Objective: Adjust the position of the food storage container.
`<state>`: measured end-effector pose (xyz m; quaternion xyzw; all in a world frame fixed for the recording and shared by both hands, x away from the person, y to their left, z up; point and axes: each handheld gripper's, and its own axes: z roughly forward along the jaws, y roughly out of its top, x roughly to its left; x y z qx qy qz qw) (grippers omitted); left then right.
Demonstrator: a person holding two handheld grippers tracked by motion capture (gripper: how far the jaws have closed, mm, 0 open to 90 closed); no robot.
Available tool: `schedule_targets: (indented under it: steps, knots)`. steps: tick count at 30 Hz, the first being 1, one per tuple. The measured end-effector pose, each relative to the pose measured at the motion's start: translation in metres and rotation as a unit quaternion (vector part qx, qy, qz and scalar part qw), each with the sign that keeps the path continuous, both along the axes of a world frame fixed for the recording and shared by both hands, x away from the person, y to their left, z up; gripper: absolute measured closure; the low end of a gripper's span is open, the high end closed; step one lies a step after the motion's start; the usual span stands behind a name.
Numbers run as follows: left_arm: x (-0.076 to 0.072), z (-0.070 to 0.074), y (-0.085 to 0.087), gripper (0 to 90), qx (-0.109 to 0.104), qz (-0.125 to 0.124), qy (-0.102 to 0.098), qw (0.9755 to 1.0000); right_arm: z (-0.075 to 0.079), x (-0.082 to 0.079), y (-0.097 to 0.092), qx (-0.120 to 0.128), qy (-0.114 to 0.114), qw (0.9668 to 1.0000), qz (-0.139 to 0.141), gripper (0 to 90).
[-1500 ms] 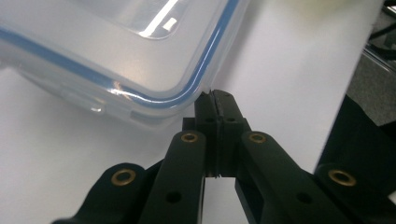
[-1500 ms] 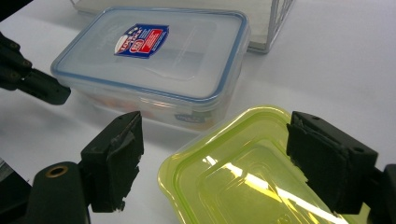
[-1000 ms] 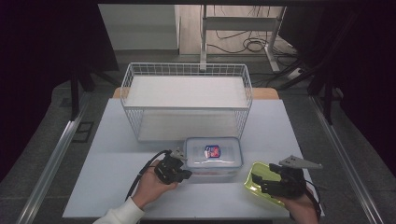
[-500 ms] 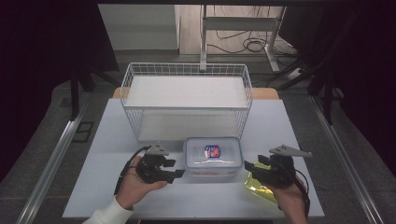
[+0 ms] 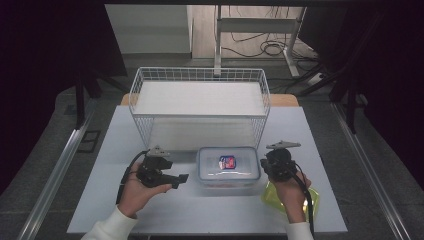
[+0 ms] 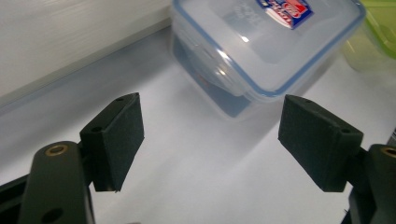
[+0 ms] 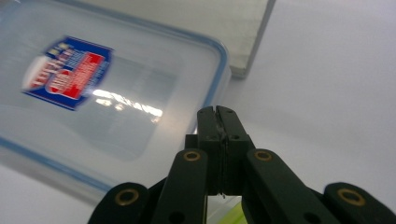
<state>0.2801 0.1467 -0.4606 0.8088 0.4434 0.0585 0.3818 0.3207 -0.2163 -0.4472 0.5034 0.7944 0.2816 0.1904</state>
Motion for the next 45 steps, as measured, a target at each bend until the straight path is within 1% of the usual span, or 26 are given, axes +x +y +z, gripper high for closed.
schedule_targets:
  steps: [3,5,9,11,12,15,18,19,22,25,27,29,31,35,39,45]
  knots:
    - [0.002,-0.002,0.001,21.9,0.000,0.004,0.004,1.0000,-0.006,0.004,0.002,-0.010,0.005,0.9999,-0.004,89.0]
    - [0.003,-0.004,0.002,21.2,0.004,0.007,0.003,1.0000,-0.009,0.006,0.001,-0.011,0.007,0.9999,-0.007,88.9]
    - [0.005,-0.005,0.006,21.2,0.000,0.015,0.005,0.9999,-0.015,0.010,0.002,-0.015,0.012,0.9998,-0.003,89.1]
    - [0.006,-0.004,0.008,21.2,-0.002,0.017,0.004,0.9998,-0.016,0.011,0.002,-0.024,0.005,0.9997,-0.001,89.2]
    - [0.006,-0.004,0.009,21.2,-0.003,0.016,0.004,0.9999,-0.016,0.012,0.003,-0.024,0.004,0.9997,0.001,89.2]
    - [0.007,-0.004,0.010,20.9,-0.006,0.016,0.003,0.9998,-0.016,0.013,0.003,-0.015,0.007,0.9998,0.009,89.2]
    - [0.007,-0.003,0.012,20.7,-0.007,0.019,0.003,0.9998,-0.016,0.013,0.008,-0.013,0.005,0.9997,0.020,89.2]
    - [0.007,-0.002,0.014,20.7,-0.008,0.021,0.002,0.9997,-0.017,0.012,0.012,-0.013,0.001,0.9996,0.026,89.2]
    - [0.007,0.000,0.017,20.5,-0.009,0.022,-0.003,0.9997,-0.018,0.011,0.017,-0.012,-0.002,0.9995,0.030,89.3]
    - [0.006,0.002,0.019,20.2,-0.012,0.022,-0.006,0.9997,-0.019,0.010,0.024,-0.009,-0.002,0.9990,0.043,89.3]
    - [0.006,0.003,0.021,20.2,-0.016,0.025,-0.007,0.9995,-0.020,0.008,0.033,-0.002,-0.003,0.9982,0.060,89.2]
    - [0.006,0.004,0.023,20.2,-0.015,0.026,-0.009,0.9995,-0.020,0.007,0.036,-0.002,-0.003,0.9981,0.062,89.2]
    - [0.006,0.004,0.023,20.0,-0.015,0.025,-0.009,0.9995,-0.020,0.006,0.041,-0.003,-0.003,0.9975,0.070,89.2]
    - [0.006,0.004,0.024,20.0,-0.016,0.025,-0.008,0.9995,-0.021,0.004,0.051,0.006,-0.001,0.9965,0.084,89.3]
    - [0.006,0.004,0.026,20.0,-0.018,0.025,-0.009,0.9995,-0.022,0.004,0.059,0.004,-0.006,0.9958,0.091,89.2]
    - [0.007,0.005,0.028,20.1,-0.019,0.028,-0.009,0.9994,-0.024,0.005,0.064,0.010,-0.009,0.9955,0.094,89.3]
